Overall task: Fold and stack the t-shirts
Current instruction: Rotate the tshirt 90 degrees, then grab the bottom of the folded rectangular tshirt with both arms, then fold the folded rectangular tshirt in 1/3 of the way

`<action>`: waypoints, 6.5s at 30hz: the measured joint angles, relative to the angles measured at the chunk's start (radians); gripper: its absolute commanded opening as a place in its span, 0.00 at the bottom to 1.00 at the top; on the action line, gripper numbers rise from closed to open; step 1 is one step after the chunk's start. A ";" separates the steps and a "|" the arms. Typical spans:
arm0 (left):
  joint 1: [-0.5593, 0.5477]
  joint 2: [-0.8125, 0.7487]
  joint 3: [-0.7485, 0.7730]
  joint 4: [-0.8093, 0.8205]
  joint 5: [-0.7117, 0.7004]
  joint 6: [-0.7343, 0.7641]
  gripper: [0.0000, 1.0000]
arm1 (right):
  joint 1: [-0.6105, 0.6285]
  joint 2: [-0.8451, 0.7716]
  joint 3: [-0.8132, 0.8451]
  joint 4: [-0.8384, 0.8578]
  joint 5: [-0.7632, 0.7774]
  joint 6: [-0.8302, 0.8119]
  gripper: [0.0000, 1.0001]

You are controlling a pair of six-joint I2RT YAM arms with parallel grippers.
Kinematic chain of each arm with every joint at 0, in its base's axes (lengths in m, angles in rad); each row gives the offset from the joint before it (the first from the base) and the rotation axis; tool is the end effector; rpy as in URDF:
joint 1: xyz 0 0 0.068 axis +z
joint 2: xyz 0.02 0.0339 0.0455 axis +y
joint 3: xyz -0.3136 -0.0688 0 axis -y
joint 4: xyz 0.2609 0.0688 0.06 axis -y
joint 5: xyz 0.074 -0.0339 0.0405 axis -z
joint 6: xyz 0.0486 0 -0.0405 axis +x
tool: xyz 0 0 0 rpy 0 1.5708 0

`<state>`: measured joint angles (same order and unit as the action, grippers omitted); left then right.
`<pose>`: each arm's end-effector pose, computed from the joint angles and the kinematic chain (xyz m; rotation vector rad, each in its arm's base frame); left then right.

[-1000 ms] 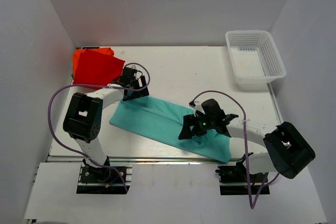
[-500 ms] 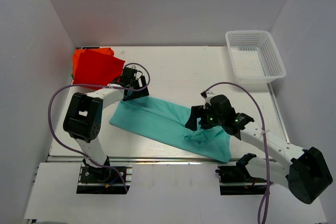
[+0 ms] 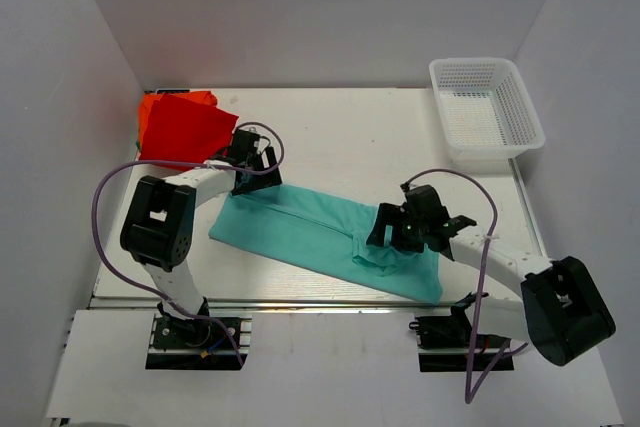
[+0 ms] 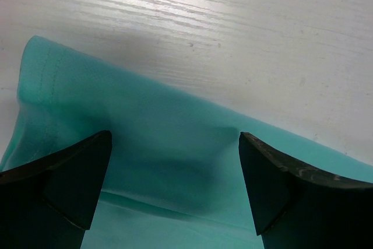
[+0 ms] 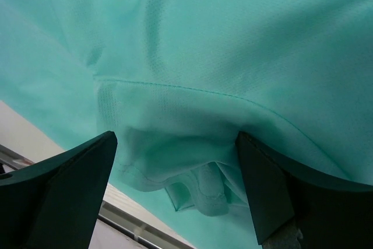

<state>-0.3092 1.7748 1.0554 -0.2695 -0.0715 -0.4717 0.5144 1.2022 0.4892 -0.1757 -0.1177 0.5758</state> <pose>0.3694 -0.1143 0.1915 -0.2360 2.5586 -0.2079 0.1893 0.1135 0.1859 0.0250 2.5530 0.5983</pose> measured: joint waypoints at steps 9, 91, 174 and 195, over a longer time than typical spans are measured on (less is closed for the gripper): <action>-0.015 -0.063 -0.050 -0.084 -0.014 -0.019 1.00 | -0.092 0.239 0.188 0.028 -0.052 -0.024 0.90; -0.615 -0.731 -0.286 -0.404 -0.257 -0.243 1.00 | -0.082 0.797 0.912 -0.201 0.215 -0.277 0.90; -0.315 0.000 0.274 -0.255 0.017 -0.120 0.00 | -0.041 0.325 0.592 -0.109 0.145 -0.105 0.00; -0.169 0.272 0.600 -0.264 0.092 -0.032 0.01 | -0.157 0.662 0.926 -0.090 0.011 -0.216 0.00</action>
<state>-0.4786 2.0472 1.6558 -0.5335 0.0204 -0.5034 0.3576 1.8645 1.4151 -0.2653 -0.1062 0.3595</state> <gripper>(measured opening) 0.034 0.012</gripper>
